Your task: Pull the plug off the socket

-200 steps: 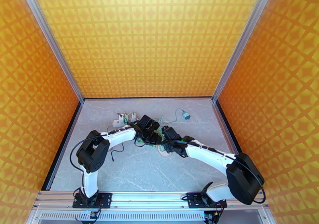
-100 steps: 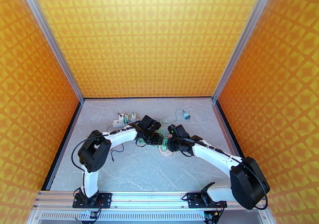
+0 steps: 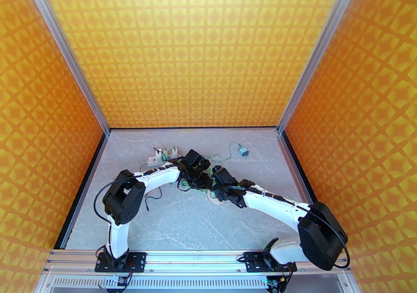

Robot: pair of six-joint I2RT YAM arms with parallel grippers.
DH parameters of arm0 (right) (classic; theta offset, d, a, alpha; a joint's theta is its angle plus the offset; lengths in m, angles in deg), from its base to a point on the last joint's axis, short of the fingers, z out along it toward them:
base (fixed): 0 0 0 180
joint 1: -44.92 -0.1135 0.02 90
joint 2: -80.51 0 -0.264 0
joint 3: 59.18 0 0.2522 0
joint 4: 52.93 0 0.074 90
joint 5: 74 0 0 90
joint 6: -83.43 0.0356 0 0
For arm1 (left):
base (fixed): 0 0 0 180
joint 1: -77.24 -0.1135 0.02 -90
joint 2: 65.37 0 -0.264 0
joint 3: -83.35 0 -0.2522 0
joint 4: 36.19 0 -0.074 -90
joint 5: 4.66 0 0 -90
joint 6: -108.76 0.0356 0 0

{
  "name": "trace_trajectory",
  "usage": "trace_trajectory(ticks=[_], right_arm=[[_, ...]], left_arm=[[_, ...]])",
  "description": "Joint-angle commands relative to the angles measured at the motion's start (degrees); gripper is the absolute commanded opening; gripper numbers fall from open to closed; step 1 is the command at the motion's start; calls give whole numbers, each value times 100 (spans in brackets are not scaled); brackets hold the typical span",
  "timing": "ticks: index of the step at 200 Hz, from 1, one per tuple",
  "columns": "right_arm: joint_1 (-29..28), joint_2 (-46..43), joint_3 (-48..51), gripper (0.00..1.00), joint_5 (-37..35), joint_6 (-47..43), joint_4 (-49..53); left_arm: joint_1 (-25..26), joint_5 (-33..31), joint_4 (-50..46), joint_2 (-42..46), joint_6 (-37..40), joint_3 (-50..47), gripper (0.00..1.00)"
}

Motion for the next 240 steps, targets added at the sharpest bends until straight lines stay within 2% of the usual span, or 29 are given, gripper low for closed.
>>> trace_trajectory(ticks=[1, 50, 96, 151, 191, 240], right_arm=[[213, -444, -35, 7, 813, 75, -671], [930, -702, 142, 6, 1683, 415, -891], [961, -643, 123, 6, 1844, 372, -926], [1, -390, -156, 7, 676, -155, -495], [-55, -435, -103, 6, 478, -91, -564], [917, -857, 205, 5, 1554, 439, -896]], left_arm=[[240, -938, -945, -900, 116, -446, 19], [267, -970, -1001, -1002, 132, -438, 19], [275, -994, -1061, -1049, 141, -407, 19], [296, -998, -1186, -1154, 177, -242, 18], [299, -1032, -1269, -1196, 236, -200, 18], [302, -1051, -1266, -1236, 229, -250, 18]])
